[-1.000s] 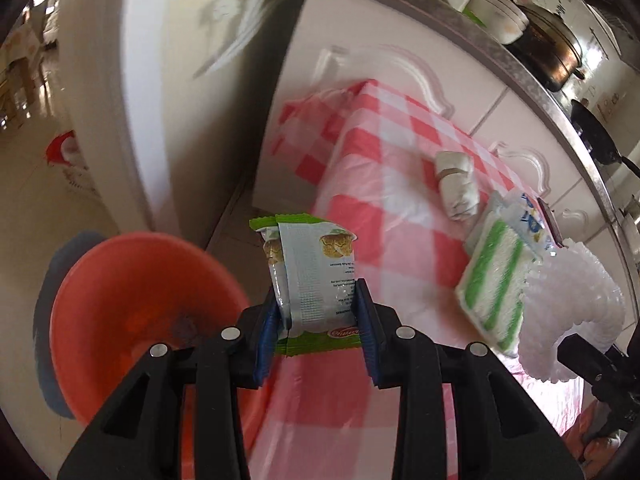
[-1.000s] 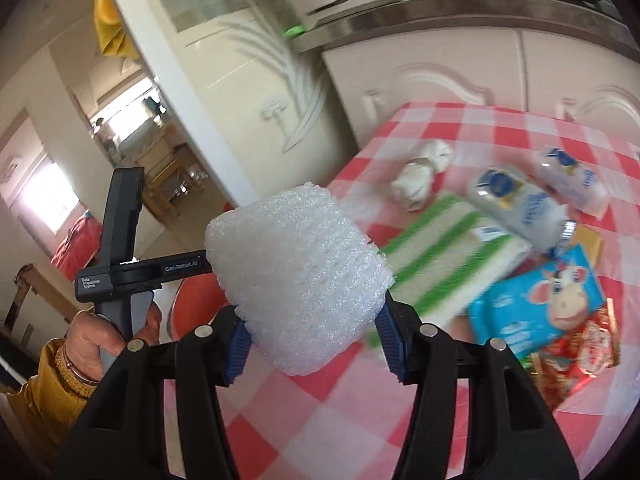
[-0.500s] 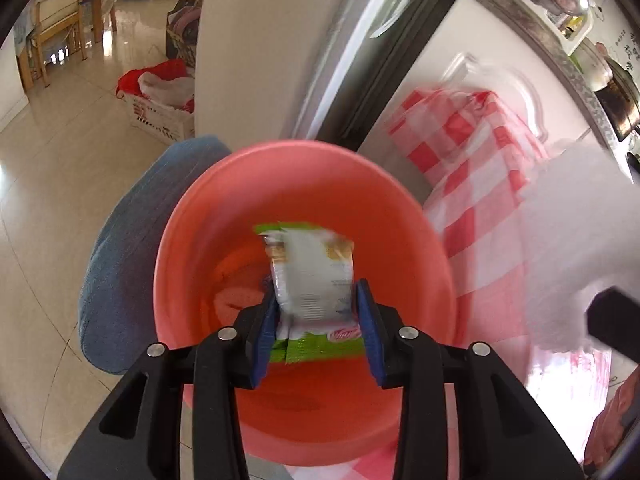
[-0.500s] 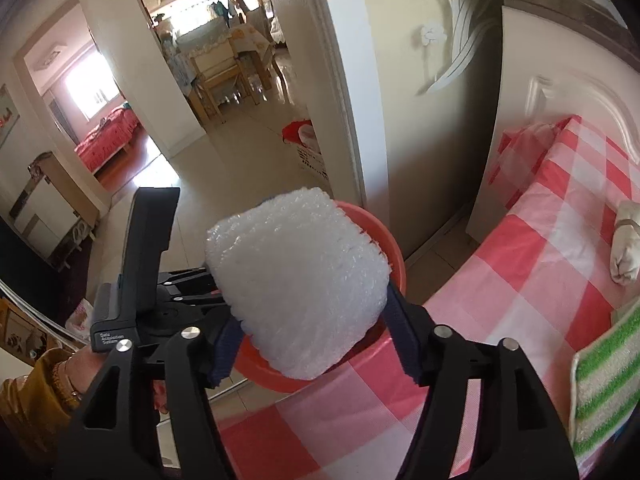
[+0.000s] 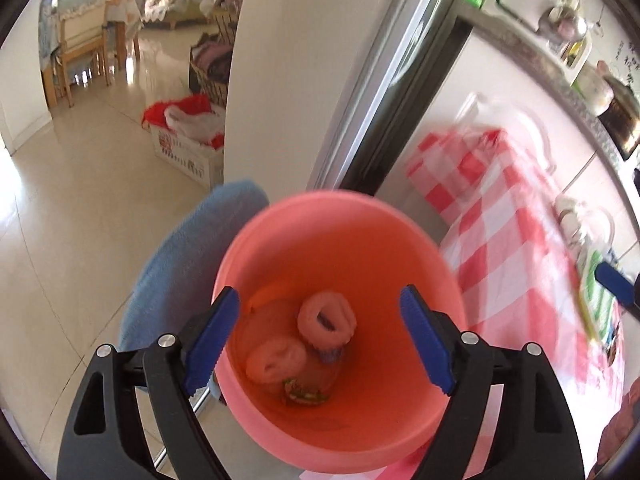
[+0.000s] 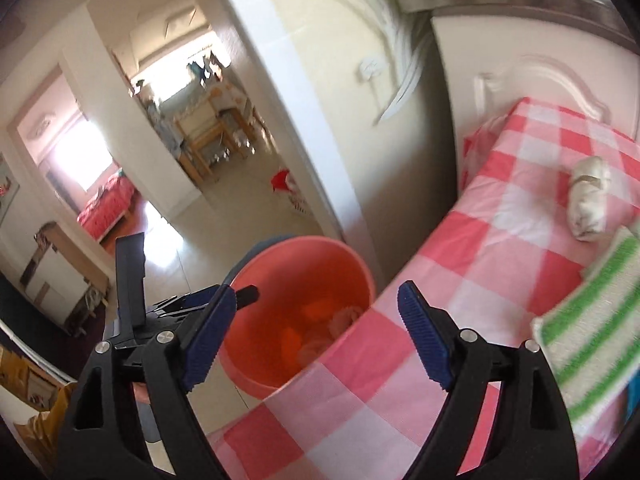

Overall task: Collect trash
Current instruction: 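Return both tools to the table over the remaining trash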

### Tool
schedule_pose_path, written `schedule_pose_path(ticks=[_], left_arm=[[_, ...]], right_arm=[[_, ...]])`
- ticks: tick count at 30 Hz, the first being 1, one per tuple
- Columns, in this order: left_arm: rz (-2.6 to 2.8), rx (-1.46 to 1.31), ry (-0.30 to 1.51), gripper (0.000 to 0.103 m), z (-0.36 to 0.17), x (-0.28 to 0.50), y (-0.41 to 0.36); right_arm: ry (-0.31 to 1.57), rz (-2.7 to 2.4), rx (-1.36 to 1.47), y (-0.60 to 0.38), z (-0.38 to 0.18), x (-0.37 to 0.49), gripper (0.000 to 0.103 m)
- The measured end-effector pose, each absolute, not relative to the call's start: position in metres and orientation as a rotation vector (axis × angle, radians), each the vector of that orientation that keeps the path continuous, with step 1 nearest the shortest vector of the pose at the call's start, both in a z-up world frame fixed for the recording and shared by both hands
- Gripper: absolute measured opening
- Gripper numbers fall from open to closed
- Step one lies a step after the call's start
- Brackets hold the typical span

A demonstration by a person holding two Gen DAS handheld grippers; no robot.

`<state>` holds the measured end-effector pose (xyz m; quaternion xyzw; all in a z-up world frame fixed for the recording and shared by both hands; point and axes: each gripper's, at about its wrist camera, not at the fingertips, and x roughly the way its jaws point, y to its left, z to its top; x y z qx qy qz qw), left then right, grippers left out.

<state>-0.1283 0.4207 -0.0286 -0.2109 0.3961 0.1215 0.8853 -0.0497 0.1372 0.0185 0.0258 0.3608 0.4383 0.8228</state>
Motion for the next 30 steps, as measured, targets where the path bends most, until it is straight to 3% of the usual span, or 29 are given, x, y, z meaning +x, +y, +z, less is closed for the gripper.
schedule_pose_path(ticks=[3, 10, 30], left_arm=[[0.208, -0.432, 0.741, 0.089, -0.008, -0.131, 0.410], [0.045, -0.411, 0.652, 0.090, 0.035, -0.114, 0.362], [-0.240, -0.171, 0.781, 0.090, 0.057, -0.083, 0.184]], right_arm=[[0.716, 0.898, 0.121, 0.099, 0.026, -0.054, 0.090], [0.609, 0.805, 0.195, 0.032, 0.037, -0.074, 0.093], [0.531, 0.544, 0.353, -0.132, 0.031, -0.068, 0.093]])
